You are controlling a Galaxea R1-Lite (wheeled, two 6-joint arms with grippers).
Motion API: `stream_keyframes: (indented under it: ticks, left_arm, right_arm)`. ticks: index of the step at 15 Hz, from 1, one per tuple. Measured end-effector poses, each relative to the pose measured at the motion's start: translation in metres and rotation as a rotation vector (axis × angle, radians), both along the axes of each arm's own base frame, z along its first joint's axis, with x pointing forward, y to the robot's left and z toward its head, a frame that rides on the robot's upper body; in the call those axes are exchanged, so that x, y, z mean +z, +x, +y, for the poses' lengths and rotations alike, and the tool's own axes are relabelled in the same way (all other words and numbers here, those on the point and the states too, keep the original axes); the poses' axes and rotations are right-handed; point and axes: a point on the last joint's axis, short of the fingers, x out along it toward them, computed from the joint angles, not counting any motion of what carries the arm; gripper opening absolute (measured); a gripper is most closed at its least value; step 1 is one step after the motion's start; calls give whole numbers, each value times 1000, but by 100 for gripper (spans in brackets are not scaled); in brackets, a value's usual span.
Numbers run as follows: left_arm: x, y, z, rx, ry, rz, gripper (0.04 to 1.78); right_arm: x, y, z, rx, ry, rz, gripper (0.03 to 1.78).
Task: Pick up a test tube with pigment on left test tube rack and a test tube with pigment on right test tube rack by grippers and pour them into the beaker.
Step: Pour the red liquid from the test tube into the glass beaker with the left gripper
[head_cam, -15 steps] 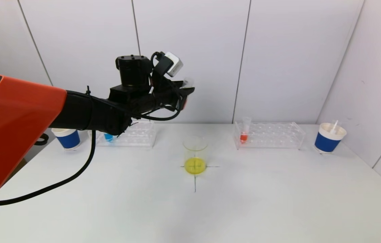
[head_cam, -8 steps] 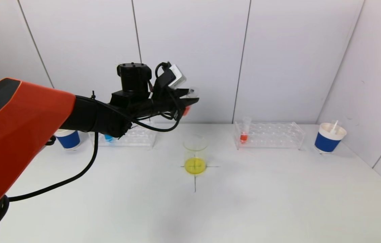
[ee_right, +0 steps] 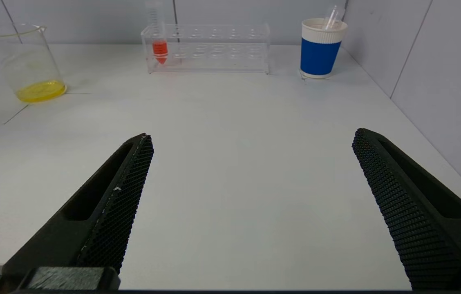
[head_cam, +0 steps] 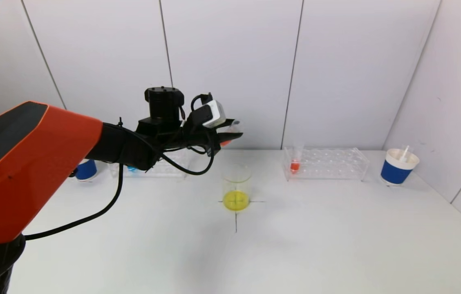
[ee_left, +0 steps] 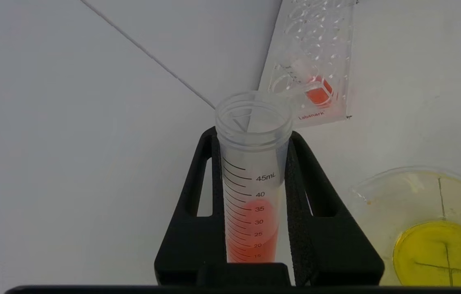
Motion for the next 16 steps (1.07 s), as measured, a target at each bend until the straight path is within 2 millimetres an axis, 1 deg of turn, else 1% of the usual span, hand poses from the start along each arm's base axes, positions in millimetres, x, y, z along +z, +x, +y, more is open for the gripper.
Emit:
stream_keyframes:
  ticks: [3,6,10,16]
  left_arm:
    - [-7,2,-1,-25,29,-42,44]
    - [-7,2,-1,-31,46,-108,44]
    - [-7,3,0,-42,28,-196,44]
    - [-12,7,11,-57,23,-278,44]
  right_arm:
    - [0,0,0,0,0,0,177]
    - [0,0,0,0,0,0,177]
    - [0,0,0,0,0,0,177]
    - [0,0,0,0,0,0,177]
